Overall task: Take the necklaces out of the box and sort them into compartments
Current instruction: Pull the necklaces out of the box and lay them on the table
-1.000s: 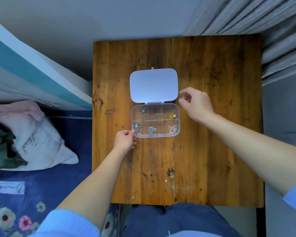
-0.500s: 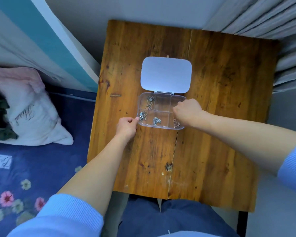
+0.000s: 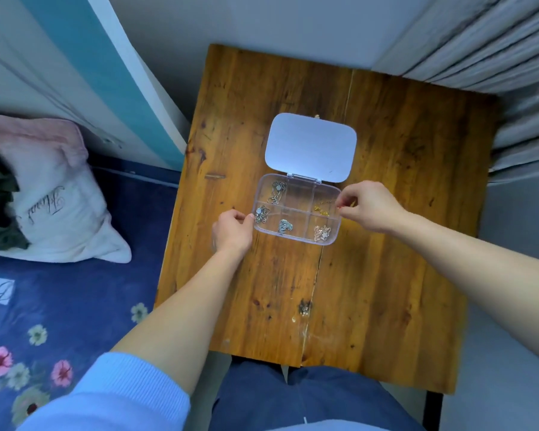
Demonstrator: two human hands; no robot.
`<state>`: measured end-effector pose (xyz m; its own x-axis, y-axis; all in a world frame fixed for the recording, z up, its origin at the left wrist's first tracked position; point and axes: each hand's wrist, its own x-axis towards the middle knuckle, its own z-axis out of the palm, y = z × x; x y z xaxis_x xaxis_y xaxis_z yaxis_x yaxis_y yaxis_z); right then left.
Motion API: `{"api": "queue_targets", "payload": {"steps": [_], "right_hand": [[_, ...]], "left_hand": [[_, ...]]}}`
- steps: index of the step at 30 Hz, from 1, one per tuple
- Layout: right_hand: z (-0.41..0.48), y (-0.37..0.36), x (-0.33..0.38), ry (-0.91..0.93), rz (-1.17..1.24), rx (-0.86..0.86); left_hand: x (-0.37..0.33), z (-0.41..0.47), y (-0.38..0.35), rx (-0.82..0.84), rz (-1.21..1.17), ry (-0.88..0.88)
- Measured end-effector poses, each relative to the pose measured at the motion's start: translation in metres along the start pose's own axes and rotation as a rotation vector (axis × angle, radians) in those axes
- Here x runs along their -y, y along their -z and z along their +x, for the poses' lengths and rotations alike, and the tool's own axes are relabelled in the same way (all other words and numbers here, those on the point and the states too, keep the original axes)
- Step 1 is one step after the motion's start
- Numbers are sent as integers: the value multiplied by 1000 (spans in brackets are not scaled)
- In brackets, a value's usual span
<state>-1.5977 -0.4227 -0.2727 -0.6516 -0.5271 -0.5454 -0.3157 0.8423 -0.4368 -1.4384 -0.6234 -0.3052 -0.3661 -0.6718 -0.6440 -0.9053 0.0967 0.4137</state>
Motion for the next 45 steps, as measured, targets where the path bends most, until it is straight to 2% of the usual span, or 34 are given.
{"api": "queue_targets", "payload": {"steps": [3, 6, 9, 13, 16, 19, 22, 29, 37, 43, 45], "right_hand": [[-21, 10, -22, -216, 388, -76], [-39, 13, -42, -388, 650, -115], [-51, 8, -57, -499, 870, -95], [-61, 4, -72, -575, 1120, -77], [-64, 2, -81, -612, 1234, -81], [-66, 2, -90, -618, 1292, -73], [-68, 4, -99, -620, 1346, -72], [-70, 5, -87, -619, 1339, -83], [-81, -20, -24, -596, 1330, -115], [-107, -76, 47, -633, 1277, -121], [-112, -100, 73, -651, 1254, -111]], "left_hand": [[-16, -11, 3, -100, 36, -180], [-43, -23, -7, -90, 88, -423], [-70, -32, -30, 56, 191, -601], [-91, -34, -69, 362, 444, -737], [-100, -34, -94, 493, 611, -796], [-104, -30, -107, 526, 699, -806], [-104, -26, -104, 527, 682, -802], [-117, -37, -43, 626, 237, -569], [-82, -22, 47, 718, -19, -350], [-33, 5, 114, 816, -49, -276], [-17, 19, 127, 797, -25, -261]]}}
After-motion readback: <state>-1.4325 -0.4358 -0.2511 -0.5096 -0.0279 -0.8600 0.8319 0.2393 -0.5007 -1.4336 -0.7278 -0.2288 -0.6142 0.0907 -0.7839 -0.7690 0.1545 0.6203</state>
